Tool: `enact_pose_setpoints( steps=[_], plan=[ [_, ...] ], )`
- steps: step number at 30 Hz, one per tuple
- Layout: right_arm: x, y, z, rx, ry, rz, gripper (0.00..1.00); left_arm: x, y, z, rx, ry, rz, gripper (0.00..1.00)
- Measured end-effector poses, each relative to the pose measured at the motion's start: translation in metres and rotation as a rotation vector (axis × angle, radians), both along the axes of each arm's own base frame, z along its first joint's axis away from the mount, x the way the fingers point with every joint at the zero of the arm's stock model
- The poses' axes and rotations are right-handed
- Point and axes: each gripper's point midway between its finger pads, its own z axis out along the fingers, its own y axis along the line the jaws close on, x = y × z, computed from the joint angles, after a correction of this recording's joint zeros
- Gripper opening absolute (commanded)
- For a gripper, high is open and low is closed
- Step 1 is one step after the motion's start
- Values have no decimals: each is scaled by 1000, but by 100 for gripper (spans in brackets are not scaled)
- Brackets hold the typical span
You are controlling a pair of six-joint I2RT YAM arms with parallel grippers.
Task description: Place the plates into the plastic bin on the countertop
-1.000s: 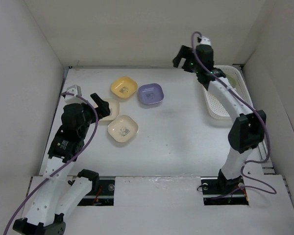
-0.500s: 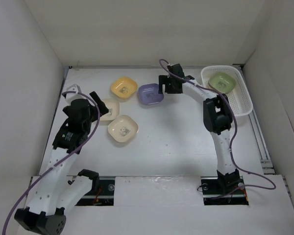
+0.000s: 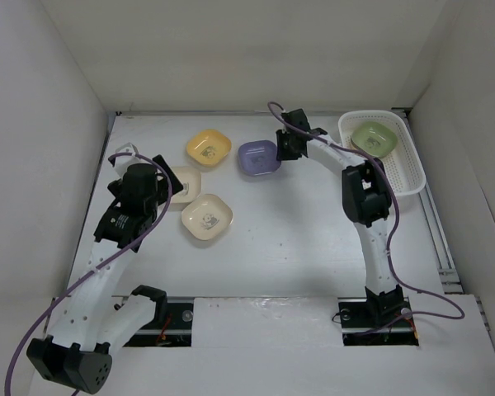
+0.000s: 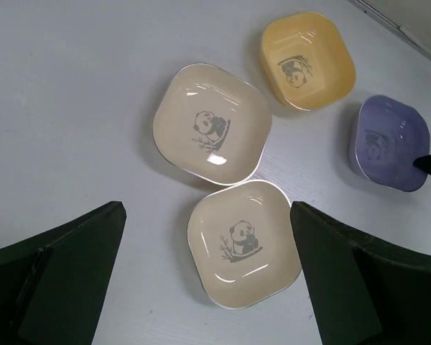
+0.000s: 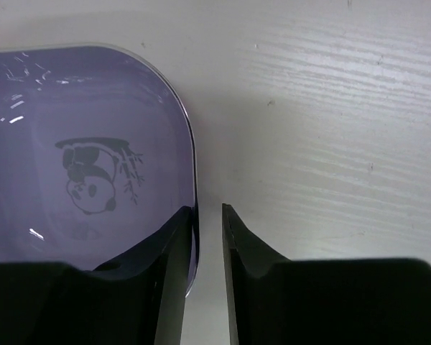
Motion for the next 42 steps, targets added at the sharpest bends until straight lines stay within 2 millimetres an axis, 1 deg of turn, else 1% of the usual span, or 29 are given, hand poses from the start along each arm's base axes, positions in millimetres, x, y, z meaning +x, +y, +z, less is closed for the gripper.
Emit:
enact_pose_setpoints(
  steps=[4, 6, 7, 11, 12, 14, 16, 18, 20, 22, 24, 25, 26, 28, 29, 32, 34, 36, 39, 42],
  plan=[
    [-5, -1, -7, -2, 20, 4, 32, 0, 0, 0, 1, -1, 2, 100],
    [-4, -2, -7, 4, 22, 8, 6, 0, 0, 0, 1, -2, 2, 100],
    [-5, -1, -7, 9, 24, 12, 0, 0, 1, 1, 0, -4, 2, 100],
    [-4, -3, -5, 21, 24, 5, 0, -2, 1, 4, -3, -15, 2, 100],
    [-7, -5, -4, 22, 25, -1, 0, -2, 1, 4, -3, -16, 1, 100],
    [-18, -15, 4, 25, 29, -20, 0, -2, 1, 5, -4, -18, 1, 100],
    [-31, -31, 20, 31, 25, -42, 0, -2, 1, 5, -4, -18, 1, 100],
    [-36, -57, 51, 60, -8, -91, 0, -2, 1, 5, -4, -20, 0, 100],
    [-31, -95, 93, 110, -92, -168, 0, -3, 1, 6, -6, -23, 0, 100],
    [-26, -145, 137, 161, -197, -269, 0, -3, 1, 7, -5, -25, -3, 100],
    [-23, -196, 173, 198, -291, -364, 0, -4, 1, 8, -6, -28, -6, 100],
    [-21, -223, 186, 207, -332, -418, 0, -4, 0, 8, -7, -29, -7, 100],
    [-20, -249, 194, 213, -365, -471, 0, -4, 0, 9, -8, -32, -8, 100],
    [-23, -288, 194, 217, -388, -557, 0, -4, 0, 9, -11, -33, -10, 100],
    [-26, -304, 188, 217, -383, -594, 0, -4, -1, 9, -12, -32, -13, 100],
    [-35, -339, 156, 219, -322, -680, 0, -5, -3, 9, -15, -31, -27, 100],
    [-36, -353, 136, 221, -282, -716, 0, -5, -4, 9, -16, -30, -33, 100],
    [-35, -362, 120, 221, -251, -742, 0, -5, -5, 8, -18, -29, -37, 100],
    [-35, -372, 101, 222, -214, -770, 0, -5, -6, 9, -23, -29, -46, 100],
    [-29, -379, 86, 224, -188, -787, 0, -5, -7, 9, -25, -31, -50, 100]
  ],
)
